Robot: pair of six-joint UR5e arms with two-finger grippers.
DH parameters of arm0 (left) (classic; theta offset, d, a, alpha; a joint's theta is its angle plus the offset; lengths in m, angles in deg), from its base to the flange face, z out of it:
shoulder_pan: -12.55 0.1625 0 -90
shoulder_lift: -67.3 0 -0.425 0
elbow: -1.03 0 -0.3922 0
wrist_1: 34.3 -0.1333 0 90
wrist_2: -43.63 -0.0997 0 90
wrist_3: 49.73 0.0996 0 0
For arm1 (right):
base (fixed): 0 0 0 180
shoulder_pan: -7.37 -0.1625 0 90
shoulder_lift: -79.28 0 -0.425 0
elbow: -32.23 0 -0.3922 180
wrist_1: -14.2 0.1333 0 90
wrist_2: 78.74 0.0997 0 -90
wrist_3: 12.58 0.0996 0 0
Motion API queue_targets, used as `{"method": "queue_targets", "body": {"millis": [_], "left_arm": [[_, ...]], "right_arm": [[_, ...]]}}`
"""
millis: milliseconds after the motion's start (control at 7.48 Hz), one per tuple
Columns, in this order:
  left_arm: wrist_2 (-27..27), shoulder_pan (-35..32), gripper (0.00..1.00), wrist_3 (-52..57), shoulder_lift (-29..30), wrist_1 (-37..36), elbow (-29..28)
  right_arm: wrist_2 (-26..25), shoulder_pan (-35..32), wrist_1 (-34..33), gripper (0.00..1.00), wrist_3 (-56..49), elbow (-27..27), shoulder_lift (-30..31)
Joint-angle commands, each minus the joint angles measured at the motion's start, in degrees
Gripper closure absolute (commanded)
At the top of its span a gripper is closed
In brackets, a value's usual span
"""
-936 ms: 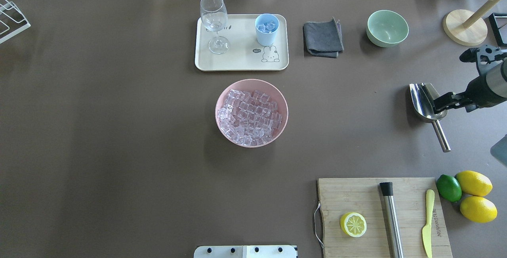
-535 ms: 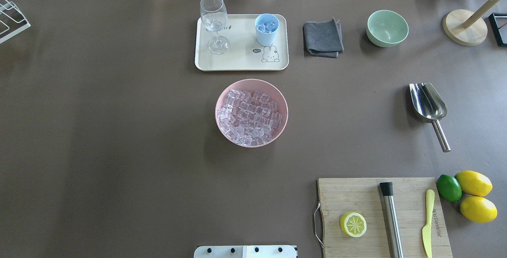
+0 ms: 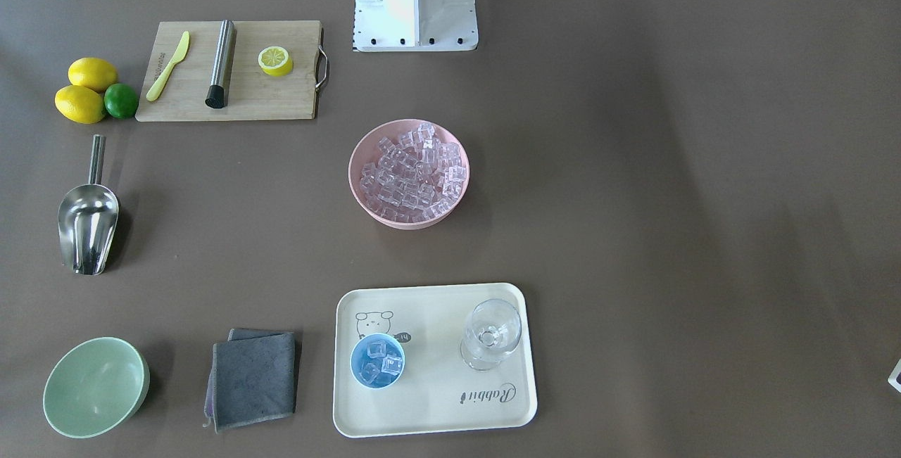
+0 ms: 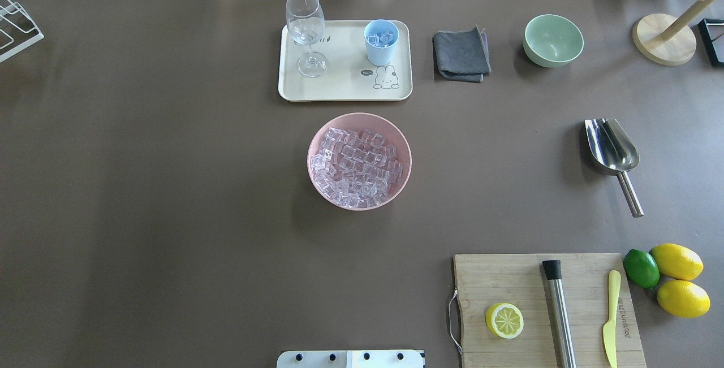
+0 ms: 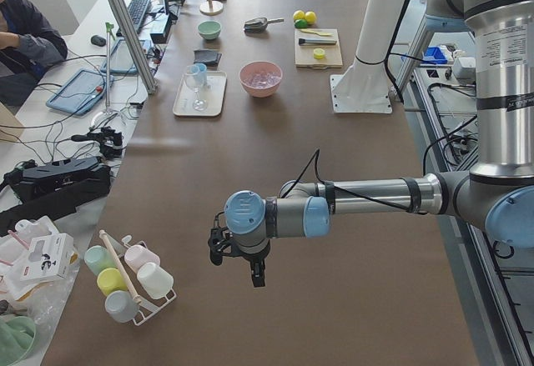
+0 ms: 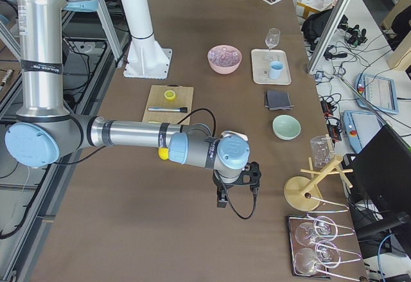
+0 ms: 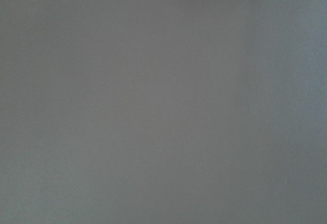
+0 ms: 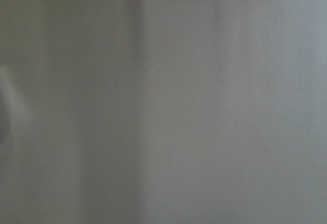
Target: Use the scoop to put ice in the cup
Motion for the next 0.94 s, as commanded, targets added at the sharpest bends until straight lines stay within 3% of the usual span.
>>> {"method": "queue_targets", "body": {"millis": [0, 802], "left_arm": [[0.1, 0.1, 0.02, 0.1, 0.3, 0.0, 0.2], [0.2, 0.1, 0.02, 0.4, 0.1, 0.4, -1.5]], "right_arm": [[0.2, -0.2, 0.3, 0.00, 0.0, 0.3, 0.1], [0.2, -0.1, 0.3, 0.00, 0.0, 0.4, -0.3]]}}
